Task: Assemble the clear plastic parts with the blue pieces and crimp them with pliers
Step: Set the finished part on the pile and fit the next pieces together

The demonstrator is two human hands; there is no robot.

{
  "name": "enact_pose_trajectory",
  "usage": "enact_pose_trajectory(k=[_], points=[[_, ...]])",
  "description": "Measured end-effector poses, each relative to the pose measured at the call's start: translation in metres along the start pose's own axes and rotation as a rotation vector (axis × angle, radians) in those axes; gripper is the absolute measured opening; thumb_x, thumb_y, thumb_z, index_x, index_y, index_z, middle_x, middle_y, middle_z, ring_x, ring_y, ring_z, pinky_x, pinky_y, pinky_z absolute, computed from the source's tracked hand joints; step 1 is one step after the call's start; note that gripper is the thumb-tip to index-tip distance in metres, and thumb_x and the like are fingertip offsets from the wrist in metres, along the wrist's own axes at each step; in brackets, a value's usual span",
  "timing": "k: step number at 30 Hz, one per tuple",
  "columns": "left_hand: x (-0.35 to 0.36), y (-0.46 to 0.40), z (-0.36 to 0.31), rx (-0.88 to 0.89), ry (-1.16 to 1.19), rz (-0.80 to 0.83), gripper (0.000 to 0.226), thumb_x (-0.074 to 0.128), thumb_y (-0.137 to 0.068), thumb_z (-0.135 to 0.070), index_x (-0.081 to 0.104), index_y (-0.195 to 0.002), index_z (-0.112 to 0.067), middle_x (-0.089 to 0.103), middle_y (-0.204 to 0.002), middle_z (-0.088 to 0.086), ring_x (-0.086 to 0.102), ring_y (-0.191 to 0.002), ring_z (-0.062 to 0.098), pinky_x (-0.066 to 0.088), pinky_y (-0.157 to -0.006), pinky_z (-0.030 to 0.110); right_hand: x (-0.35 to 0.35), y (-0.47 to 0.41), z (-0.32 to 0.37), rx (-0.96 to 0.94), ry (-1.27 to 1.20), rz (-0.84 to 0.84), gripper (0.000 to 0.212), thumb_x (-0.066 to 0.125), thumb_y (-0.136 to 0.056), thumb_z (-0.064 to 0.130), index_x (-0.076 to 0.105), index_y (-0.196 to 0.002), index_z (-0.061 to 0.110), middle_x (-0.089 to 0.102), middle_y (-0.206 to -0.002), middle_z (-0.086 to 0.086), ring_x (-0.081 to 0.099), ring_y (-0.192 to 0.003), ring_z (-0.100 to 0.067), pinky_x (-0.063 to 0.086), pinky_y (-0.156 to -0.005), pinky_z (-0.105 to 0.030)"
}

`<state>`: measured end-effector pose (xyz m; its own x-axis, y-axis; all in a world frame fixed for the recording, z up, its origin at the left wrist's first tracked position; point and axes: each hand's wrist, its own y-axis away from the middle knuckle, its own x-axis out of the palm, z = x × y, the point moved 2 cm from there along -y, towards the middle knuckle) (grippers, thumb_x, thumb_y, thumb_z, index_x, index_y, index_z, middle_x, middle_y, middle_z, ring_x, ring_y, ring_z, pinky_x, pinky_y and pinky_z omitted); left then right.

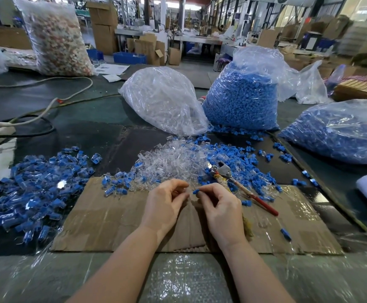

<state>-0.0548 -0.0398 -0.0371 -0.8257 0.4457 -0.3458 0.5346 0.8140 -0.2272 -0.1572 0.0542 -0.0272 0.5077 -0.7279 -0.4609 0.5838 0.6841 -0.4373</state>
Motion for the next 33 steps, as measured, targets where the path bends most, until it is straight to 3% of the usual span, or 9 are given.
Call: enact_pose_trajectory(k=[6, 15, 22, 24, 28, 31, 33], points=[[-0.0019, -0.0033, 0.0003, -0.002, 0.004, 0.056, 0.024, 0.067, -0.083, -0.008, 0.063, -0.078, -0.031, 0.067, -0.074, -0.005, 0.063, -0.071, 0.008, 0.052, -0.069, 0.022, 0.0023, -0.0003, 0.0024, 0.011, 0.001, 0.042, 0.005, 0.066, -0.086, 0.015, 0.065, -0.083, 0.012, 0.065, -0.074, 0.004, 0.060, -0.073, -0.014, 0.051, -0.070, -0.037], [-0.0037, -0.0023, -0.0001, -0.078, 0.145, 0.068, 0.021, 0.062, -0.085, -0.001, 0.063, -0.079, -0.021, 0.068, -0.076, 0.010, 0.066, -0.071, 0.022, 0.057, -0.069, 0.032, 0.0063, 0.0032, 0.0035, -0.055, 0.256, 0.072, 0.014, 0.060, -0.090, 0.022, 0.057, -0.080, 0.012, 0.060, -0.077, 0.001, 0.054, -0.079, -0.018, 0.037, -0.069, -0.027], [-0.0037, 0.0006, -0.0077, -0.035, 0.054, 0.116, 0.014, 0.065, -0.083, -0.002, 0.066, -0.082, -0.016, 0.067, -0.077, 0.003, 0.060, -0.066, 0.000, 0.048, -0.064, 0.010, 0.0097, 0.0029, 0.0019, -0.074, 0.331, 0.140, 0.020, 0.057, -0.091, 0.027, 0.045, -0.077, 0.020, 0.060, -0.079, -0.001, 0.054, -0.080, -0.020, 0.036, -0.070, -0.029], [-0.0039, 0.0002, -0.0085, -0.035, 0.051, 0.116, 0.014, 0.064, -0.084, -0.002, 0.065, -0.082, -0.016, 0.067, -0.076, 0.001, 0.059, -0.065, -0.002, 0.047, -0.063, 0.009, 0.0098, 0.0026, 0.0006, -0.068, 0.335, 0.145, 0.018, 0.057, -0.091, 0.027, 0.049, -0.077, 0.019, 0.062, -0.081, -0.001, 0.055, -0.082, -0.020, 0.037, -0.071, -0.029], [-0.0034, -0.0009, -0.0076, -0.042, 0.027, 0.100, 0.013, 0.061, -0.087, -0.005, 0.064, -0.084, -0.018, 0.065, -0.075, 0.000, 0.062, -0.069, 0.010, 0.051, -0.065, 0.018, 0.0071, 0.0026, 0.0033, -0.117, 0.273, 0.099, 0.007, 0.065, -0.087, 0.020, 0.062, -0.088, 0.014, 0.064, -0.085, 0.003, 0.056, -0.081, -0.013, 0.039, -0.071, -0.022], [-0.0036, -0.0013, -0.0073, -0.044, 0.034, 0.091, 0.014, 0.060, -0.087, -0.005, 0.064, -0.084, -0.018, 0.065, -0.074, 0.000, 0.062, -0.069, 0.014, 0.053, -0.068, 0.025, 0.0065, 0.0032, 0.0058, -0.162, 0.235, 0.101, 0.019, 0.069, -0.083, 0.014, 0.065, -0.102, 0.016, 0.064, -0.094, 0.007, 0.055, -0.083, -0.008, 0.043, -0.077, -0.018], [-0.0041, -0.0007, -0.0078, -0.041, 0.048, 0.093, 0.016, 0.061, -0.087, -0.004, 0.065, -0.084, -0.019, 0.065, -0.072, 0.000, 0.062, -0.067, 0.011, 0.052, -0.065, 0.021, 0.0064, 0.0029, 0.0065, -0.171, 0.221, 0.117, 0.022, 0.068, -0.083, 0.011, 0.067, -0.104, 0.017, 0.064, -0.096, 0.006, 0.057, -0.087, -0.011, 0.045, -0.080, -0.021]])
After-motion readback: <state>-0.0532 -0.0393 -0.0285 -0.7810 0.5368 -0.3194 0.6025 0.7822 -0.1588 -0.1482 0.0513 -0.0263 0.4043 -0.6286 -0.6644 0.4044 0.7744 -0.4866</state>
